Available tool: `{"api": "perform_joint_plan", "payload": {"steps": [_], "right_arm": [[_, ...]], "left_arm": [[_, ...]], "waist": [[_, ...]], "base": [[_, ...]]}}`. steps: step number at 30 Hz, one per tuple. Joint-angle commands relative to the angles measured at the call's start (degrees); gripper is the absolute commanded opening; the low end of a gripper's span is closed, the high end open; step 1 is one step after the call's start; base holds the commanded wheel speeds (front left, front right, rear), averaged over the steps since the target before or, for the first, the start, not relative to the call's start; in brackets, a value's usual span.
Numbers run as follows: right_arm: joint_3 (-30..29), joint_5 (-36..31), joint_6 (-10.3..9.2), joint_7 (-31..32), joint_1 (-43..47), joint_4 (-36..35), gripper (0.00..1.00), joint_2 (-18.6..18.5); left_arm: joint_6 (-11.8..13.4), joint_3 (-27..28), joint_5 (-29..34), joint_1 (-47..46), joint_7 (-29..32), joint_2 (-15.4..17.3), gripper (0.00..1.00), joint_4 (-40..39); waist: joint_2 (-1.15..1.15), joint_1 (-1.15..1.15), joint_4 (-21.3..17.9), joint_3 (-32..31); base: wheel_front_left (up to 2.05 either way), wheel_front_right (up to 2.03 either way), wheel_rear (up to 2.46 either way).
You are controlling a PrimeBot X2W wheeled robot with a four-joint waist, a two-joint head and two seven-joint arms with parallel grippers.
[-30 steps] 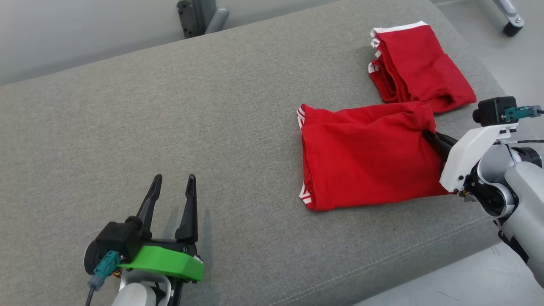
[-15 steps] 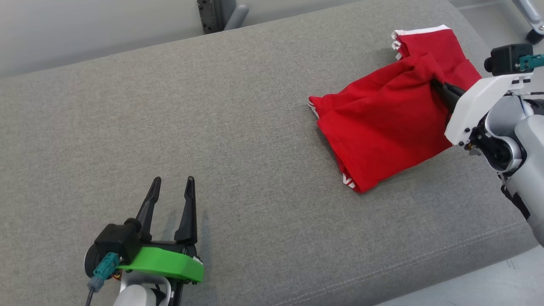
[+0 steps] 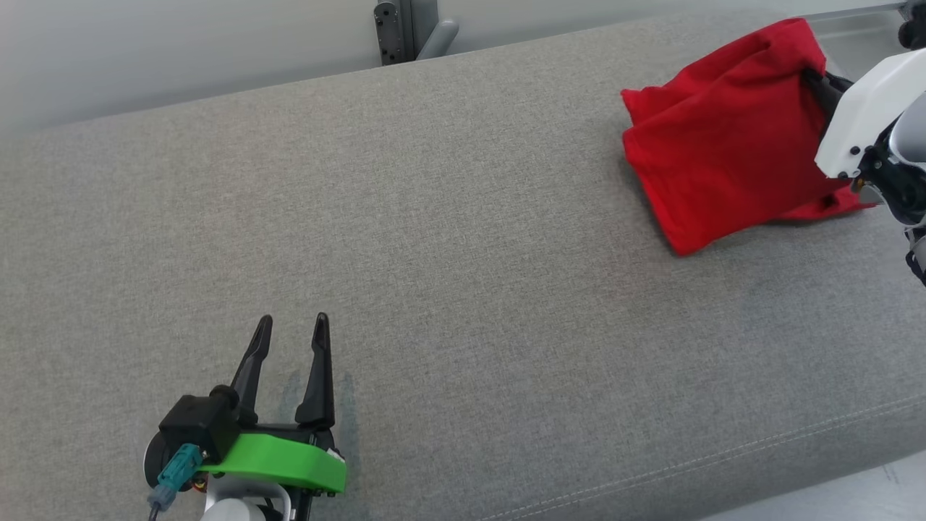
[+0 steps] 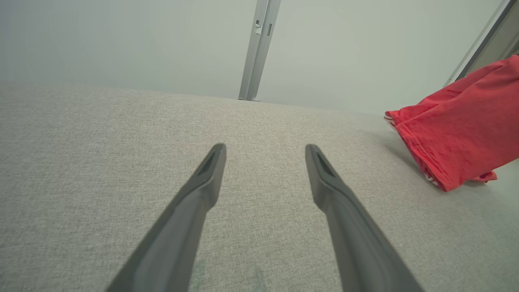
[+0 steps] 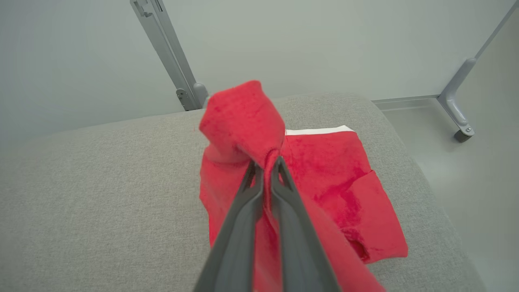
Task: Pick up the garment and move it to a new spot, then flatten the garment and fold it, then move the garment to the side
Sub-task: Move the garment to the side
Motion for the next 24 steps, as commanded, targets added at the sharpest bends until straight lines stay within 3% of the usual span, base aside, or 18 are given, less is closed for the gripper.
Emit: {"api": "perform_joint_plan", "payload": {"steps": [1,10,15,24], "right_arm": [[-0.3,-0.6,-0.08,0.1,-0.7,0.3,0.00,-0.3],[-5.8,-5.7,-0.08,-2.0,-3.2,5.3,0.00,-1.1],[-10.6,-8.6,-0.08,-5.6,-5.8,11.1,0.00,-1.0],[-18.7,-15.1,-0.08,-12.3,-10.6,23.6,0.00,-4.6]], "left_arm": [[-0.3,0.2,0.1,0.5,-0.2,-0.1,1.00,-0.2],[-0.6,0.1,1.2,-0.8,-0.2,0.2,1.00,-0.2],[-0.7,-0.3,1.8,-2.3,-0.1,0.7,1.00,-0.4],[-1.1,-1.5,2.5,-5.3,0.2,1.4,1.00,-1.4]], "waist": [[0.64,0.00,0.0,0.0],[0.64,0.00,1.3,2.9],[0.64,0.00,2.8,6.0],[0.64,0.00,6.9,12.4]], "base": [[0.00,0.00,0.00],[0.00,0.00,0.00],[0.00,0.00,0.00],[0.00,0.00,0.00]]}}
